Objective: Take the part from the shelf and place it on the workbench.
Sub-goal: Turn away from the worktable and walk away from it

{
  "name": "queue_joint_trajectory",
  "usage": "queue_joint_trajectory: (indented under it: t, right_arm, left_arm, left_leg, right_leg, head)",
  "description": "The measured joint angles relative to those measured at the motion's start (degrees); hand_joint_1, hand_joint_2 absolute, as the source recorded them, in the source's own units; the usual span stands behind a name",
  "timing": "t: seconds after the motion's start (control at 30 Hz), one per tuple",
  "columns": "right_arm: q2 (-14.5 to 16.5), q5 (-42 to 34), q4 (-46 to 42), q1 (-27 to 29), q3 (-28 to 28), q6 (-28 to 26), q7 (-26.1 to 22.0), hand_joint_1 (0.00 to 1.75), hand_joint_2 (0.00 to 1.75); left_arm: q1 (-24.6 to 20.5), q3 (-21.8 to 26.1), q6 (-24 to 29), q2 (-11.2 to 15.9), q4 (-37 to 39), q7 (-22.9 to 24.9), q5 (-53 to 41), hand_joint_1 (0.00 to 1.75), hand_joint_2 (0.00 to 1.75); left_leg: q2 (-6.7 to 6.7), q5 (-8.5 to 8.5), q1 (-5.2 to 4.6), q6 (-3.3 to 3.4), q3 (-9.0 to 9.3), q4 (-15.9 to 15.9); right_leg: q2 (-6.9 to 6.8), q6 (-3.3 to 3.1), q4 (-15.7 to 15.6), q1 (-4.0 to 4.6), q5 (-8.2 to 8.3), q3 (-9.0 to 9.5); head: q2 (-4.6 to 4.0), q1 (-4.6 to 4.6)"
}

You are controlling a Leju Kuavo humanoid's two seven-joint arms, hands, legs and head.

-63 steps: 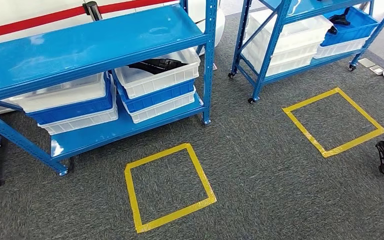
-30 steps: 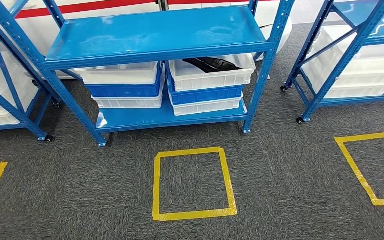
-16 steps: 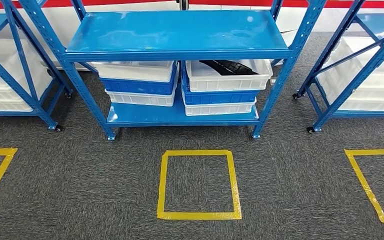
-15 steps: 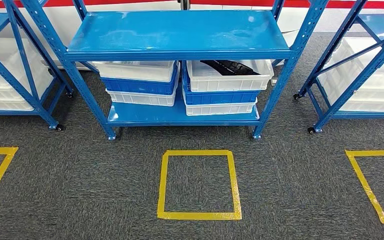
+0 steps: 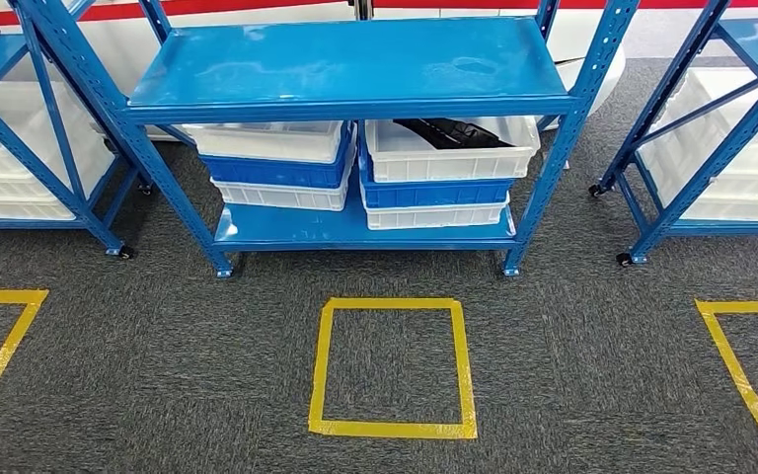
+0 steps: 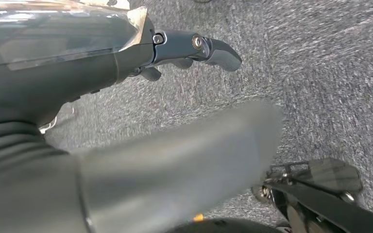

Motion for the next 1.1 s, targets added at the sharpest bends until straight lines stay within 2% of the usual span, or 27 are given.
queue_joint_trajectory:
  t: [0.03,0.1,0.13,0.17,0.2,0.27,0.33,0.37,0.43,0.47,0.5,0.53,0.57,0.6,0.63,0.67,0.7,0.77,0.83,0.9,0.97,1.0,1.03,1.07,1.1]
  right_arm:
    - [0.0,0.0,0.0,0.0,0.0,0.0,0.0,0.00,0.00]
    - [0.1,0.1,0.0,0.0,0.0,0.0,0.0,0.00,0.00]
    - [0.2,0.1,0.0,0.0,0.0,0.0,0.0,0.00,0.00]
    - [0.2,0.2,0.0,-0.1,-0.1,0.0,-0.1,0.00,0.44]
    - [0.3,0.2,0.0,-0.1,-0.1,0.0,-0.1,0.00,0.87]
    - [0.4,0.4,0.0,-0.1,-0.1,0.0,-0.2,0.00,1.75]
    - [0.4,0.5,0.0,-0.2,-0.1,0.0,-0.3,0.00,1.75]
    - [0.3,0.6,0.0,-0.2,-0.1,0.0,-0.3,0.00,1.75]
    - [0.2,0.6,0.0,-0.2,-0.1,0.1,-0.5,0.00,1.75]
    - [0.2,0.6,0.0,-0.1,-0.1,0.1,-0.5,0.00,1.75]
    - [0.1,0.7,0.0,-0.1,-0.1,0.1,-0.6,0.00,1.75]
    - [0.0,0.7,0.0,0.0,-0.1,0.1,-0.6,0.00,1.75]
    - [-0.1,0.7,0.0,0.0,-0.1,0.1,-0.6,0.00,1.75]
    - [-0.2,0.7,0.0,0.0,-0.1,0.1,-0.7,0.00,1.75]
    - [-0.2,0.8,0.0,0.0,-0.1,0.1,-0.7,0.00,1.75]
    - [-0.2,0.8,0.0,-0.1,-0.1,0.2,-0.7,0.00,1.75]
    - [-0.2,0.8,0.0,-0.1,-0.1,0.2,-0.7,0.00,1.75]
    - [-0.2,0.8,0.0,-0.1,-0.1,0.2,-0.7,0.00,1.75]
    - [-0.2,0.9,0.0,-0.2,-0.1,0.2,-0.7,0.00,1.75]
    - [-0.1,1.0,0.0,-0.2,-0.1,0.2,-0.8,0.00,1.75]
    - [-0.1,1.1,0.0,-0.1,-0.2,0.2,-0.9,0.00,1.75]
    - [-0.1,1.1,0.0,-0.1,-0.2,0.2,-0.9,0.00,1.75]
    - [-0.1,1.2,0.0,-0.1,-0.2,0.2,-0.9,0.00,1.75]
    - [-0.1,1.2,0.0,-0.1,-0.2,0.2,-0.9,0.00,1.75]
    - [-0.1,1.2,0.0,-0.1,-0.2,0.2,-0.9,0.00,1.75]
  left_arm:
    - [0.0,0.0,0.1,0.0,0.0,0.0,0.0,0.00,1.75]
    - [0.0,0.1,0.3,0.1,0.0,0.0,0.0,0.00,1.75]
    - [-0.1,0.1,0.4,0.1,0.0,0.0,0.0,0.00,1.75]
    - [-0.2,0.1,0.4,0.1,0.0,0.0,0.0,0.00,1.75]
    - [-0.3,0.1,0.4,0.2,0.0,-0.1,0.1,0.00,1.75]
    - [-0.3,0.2,0.4,0.2,0.0,-0.2,0.2,0.00,1.75]
    - [-0.3,0.2,0.5,0.1,0.0,-0.4,0.2,0.00,1.75]
    - [-0.3,0.2,0.5,0.1,0.0,-0.4,0.3,0.00,1.75]
    - [-0.3,0.3,0.6,0.0,0.0,-0.4,0.3,0.00,1.75]
    - [-0.3,0.4,0.6,0.1,0.0,-0.4,0.4,0.00,1.75]
    - [-0.3,0.4,0.6,0.1,0.0,-0.4,0.4,0.00,1.75]
    - [-0.3,0.5,0.6,0.0,0.0,-0.4,0.5,0.00,1.75]
    - [-0.2,0.5,0.6,0.0,0.0,-0.4,0.5,0.00,1.75]
    - [-0.2,0.5,0.6,0.0,0.0,-0.4,0.6,0.00,1.75]
    - [-0.2,0.5,0.6,-0.1,0.0,-0.4,0.6,0.00,1.75]
    - [-0.3,0.6,0.6,-0.1,0.0,-0.4,0.7,0.00,1.75]
    - [-0.3,0.6,0.7,-0.1,0.0,-0.4,0.7,0.00,1.75]
    - [-0.3,0.6,0.8,-0.1,0.0,-0.3,0.7,0.00,1.75]
    - [-0.2,0.6,0.8,0.0,0.0,-0.3,0.7,0.00,1.75]
    - [-0.2,0.6,0.9,0.0,0.0,-0.3,0.7,0.00,1.75]
    - [-0.2,0.8,0.9,0.0,0.0,-0.3,0.8,0.00,1.75]
    - [-0.1,0.9,0.9,0.0,0.0,-0.3,0.8,0.00,1.75]
    - [-0.1,1.1,1.0,0.0,0.0,-0.2,0.8,0.00,1.75]
    - [0.0,1.2,1.0,0.0,0.0,-0.2,0.9,0.00,1.75]
    - [0.0,1.3,1.0,0.0,0.0,-0.2,0.9,0.00,1.75]
  left_leg:
    - [0.01,1.28,-0.05,0.29,0.39,-1.2]
    - [0.16,5.19,-0.35,1.32,3.77,-8.5]
    - [0.37,6.53,-0.59,1.79,5.45,-12.0]
    - [0.55,7.22,-0.85,2.16,6.57,-14.4]
    - [0.70,7.27,-1.09,2.38,7.01,-15.5]
    - [0.60,7.42,-1.23,2.66,7.15,-16.1]
    - [0.42,8.09,-1.01,3.09,7.76,-17.2]
    - [0.35,8.42,-0.85,3.27,8.04,-17.7]
    - [0.28,8.57,-0.84,3.47,8.09,-17.9]
    - [0.19,8.55,-0.85,3.47,8.06,-17.9]
    - [0.09,8.53,-0.84,3.47,8.06,-17.9]
    - [-0.06,8.49,-0.80,3.40,8.09,-17.8]
    - [-0.21,8.41,-0.75,3.27,8.16,-17.7]
    - [-0.33,8.27,-0.72,3.06,8.19,-17.5]
    - [-0.44,7.99,-0.84,2.71,8.15,-17.2]
    - [-0.50,7.73,-0.96,2.36,8.08,-16.9]
    - [-0.54,7.52,-1.04,2.02,8.00,-16.7]
    - [-0.56,7.44,-0.91,1.48,7.95,-16.6]
    - [-0.43,6.62,-0.57,0.90,7.54,-15.5]
    - [-0.21,3.48,-0.28,0.21,5.21,-10.3]
    - [-0.07,0.20,-0.02,-0.32,1.62,-2.8]
    - [-0.04,-0.13,0.08,-0.44,0.54,-0.8]
    - [-0.01,0.59,0.16,-0.44,0.44,-0.9]
    - [0.01,2.28,0.22,-0.35,1.46,-3.1]
    - [0.06,4.46,0.25,-0.16,3.38,-7.1]
  right_leg:
    - [-0.01,-0.04,0.0,0.13,-0.03,0.09]
    - [-0.01,-0.10,0.0,0.32,-0.10,0.34]
    - [-0.02,-0.06,0.0,0.52,-0.15,0.40]
    - [-0.06,0.00,-0.1,0.63,-0.20,0.40]
    - [-0.14,0.08,-0.1,0.70,-0.25,0.37]
    - [-0.37,0.50,-0.3,0.82,-0.27,0.39]
    - [-0.38,0.85,1.0,0.92,-1.07,-0.07]
    - [-0.26,0.80,3.1,0.95,-2.19,-1.06]
    - [0.01,0.59,10.2,0.75,-5.31,-4.53]
    - [0.08,0.72,13.5,0.65,-6.37,-6.19]
    - [0.11,1.11,15.1,0.55,-6.62,-7.08]
    - [0.12,1.72,14.4,0.42,-5.88,-6.85]
    - [0.12,2.40,11.4,0.23,-4.36,-5.48]
    - [0.13,3.00,7.2,-0.02,-2.60,-3.49]
    - [0.19,3.22,3.5,-0.13,-1.17,-1.80]
    - [0.24,3.02,0.9,-0.21,-0.28,-0.62]
    - [0.28,2.56,-0.2,-0.15,0.07,-0.11]
    - [0.31,1.46,-0.3,-0.08,0.25,-0.02]
    - [0.30,0.74,-0.5,-0.36,0.52,0.06]
    - [0.23,0.22,-0.5,-0.50,0.58,0.09]
    - [0.16,0.00,-0.5,-0.36,0.52,0.06]
    - [0.15,-0.02,-0.5,-0.32,0.50,0.07]
    - [0.17,-0.03,-0.5,-0.30,0.48,0.12]
    - [0.21,-0.03,-0.5,-0.30,0.46,0.21]
    - [0.24,-0.01,-0.5,-0.31,0.45,0.32]
  head:
    - [0.00,-0.01]
    - [0.00,0.01]
    - [0.00,0.02]
    - [0.00,0.03]
    - [0.00,0.04]
    - [0.00,0.01]
    - [-0.01,0.09]
    - [-0.01,0.18]
    - [-0.02,0.28]
    - [-0.02,0.30]
    - [-0.02,0.30]
    - [-0.02,0.30]
    - [-0.02,0.30]
    - [-0.02,0.33]
    - [-0.02,0.35]
    - [-0.01,0.31]
    - [-0.01,0.27]
    - [0.00,0.14]
    - [0.00,0.05]
    - [-0.01,-0.15]
    - [-0.02,-0.25]
    - [-0.01,-0.26]
    - [-0.01,-0.26]
    - [-0.01,-0.26]
    - [-0.01,-0.28]
